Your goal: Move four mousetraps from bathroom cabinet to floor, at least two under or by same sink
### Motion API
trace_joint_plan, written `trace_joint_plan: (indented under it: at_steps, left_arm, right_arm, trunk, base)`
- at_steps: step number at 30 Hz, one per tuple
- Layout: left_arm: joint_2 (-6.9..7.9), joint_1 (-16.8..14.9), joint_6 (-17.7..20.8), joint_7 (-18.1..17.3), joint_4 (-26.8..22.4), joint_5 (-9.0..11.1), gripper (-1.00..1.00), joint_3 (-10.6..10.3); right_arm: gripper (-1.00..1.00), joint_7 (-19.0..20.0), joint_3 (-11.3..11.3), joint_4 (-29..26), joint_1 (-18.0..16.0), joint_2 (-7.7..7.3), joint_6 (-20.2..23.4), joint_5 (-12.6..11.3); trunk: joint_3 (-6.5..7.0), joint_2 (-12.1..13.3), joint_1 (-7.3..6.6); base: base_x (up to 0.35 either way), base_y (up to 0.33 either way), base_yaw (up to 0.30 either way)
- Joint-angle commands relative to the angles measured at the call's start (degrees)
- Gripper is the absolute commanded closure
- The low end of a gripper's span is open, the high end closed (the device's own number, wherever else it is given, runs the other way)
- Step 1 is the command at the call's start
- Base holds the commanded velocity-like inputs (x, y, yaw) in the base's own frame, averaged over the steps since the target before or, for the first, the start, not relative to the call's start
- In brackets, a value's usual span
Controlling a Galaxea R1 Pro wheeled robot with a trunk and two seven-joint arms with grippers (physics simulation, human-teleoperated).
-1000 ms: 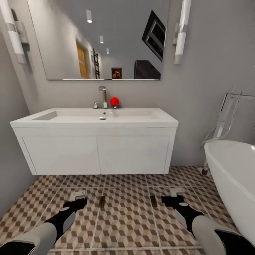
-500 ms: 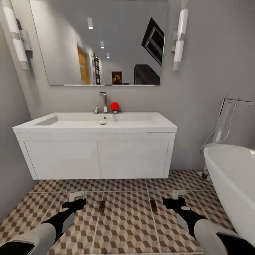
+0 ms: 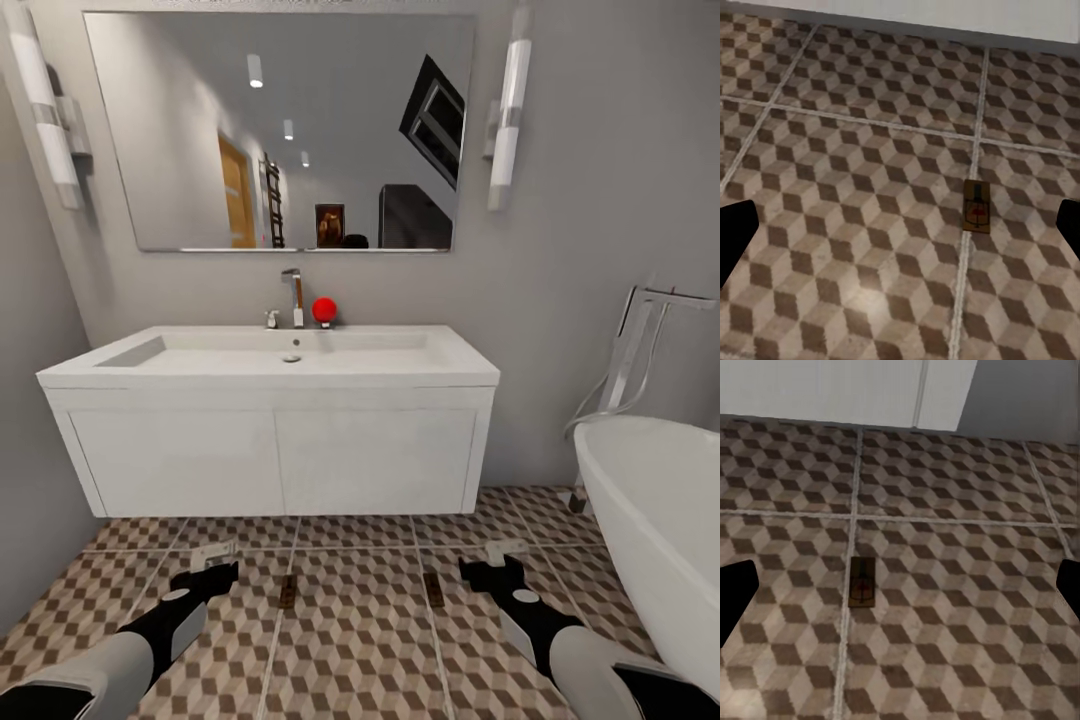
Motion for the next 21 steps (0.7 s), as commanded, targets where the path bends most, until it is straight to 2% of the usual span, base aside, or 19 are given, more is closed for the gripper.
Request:
trace_joint_plan:
  at_steps: [1,4,13,21]
  left_arm:
    - [0.04,0.0,-0.2,0.2,0.1,0.5,-1.00,-0.5]
    - [0.12,0.1,-0.3,0.2,0.6,0.5,-1.00,-0.5]
    - [0.02,0.1,-3.8,0.2,2.9,0.3,-1.00,-0.6]
    - [0.11,0.1,-4.4,0.1,3.2,0.3,-1.00,-0.6]
  right_arm:
    - [-1.00,-0.2,-0.4,0.1,0.0,0.00,-0.4,0.6]
    - [-1.00,-0.2,-0.4,0.1,0.1,-0.02,-0.8,0.6]
    - [-1.00,-0.2,-0.4,0.1,0.2,0.07,-1.1,0.6]
    - [-1.00,-0.2,-0.4,0.1,0.3,0.13,-1.1,0.5]
  trunk:
    - [0.13,0.4,-0.24]
    - [0.66,1.6,-0.90]
    - [2.28,5.2,-2.87]
    - [3.72,8.4,-4.63]
  base:
    - [0.000,0.000,0.000]
    - [0.000,0.000,0.000]
    - [0.000,0.000,0.000]
    - [0.000,0.000,0.000]
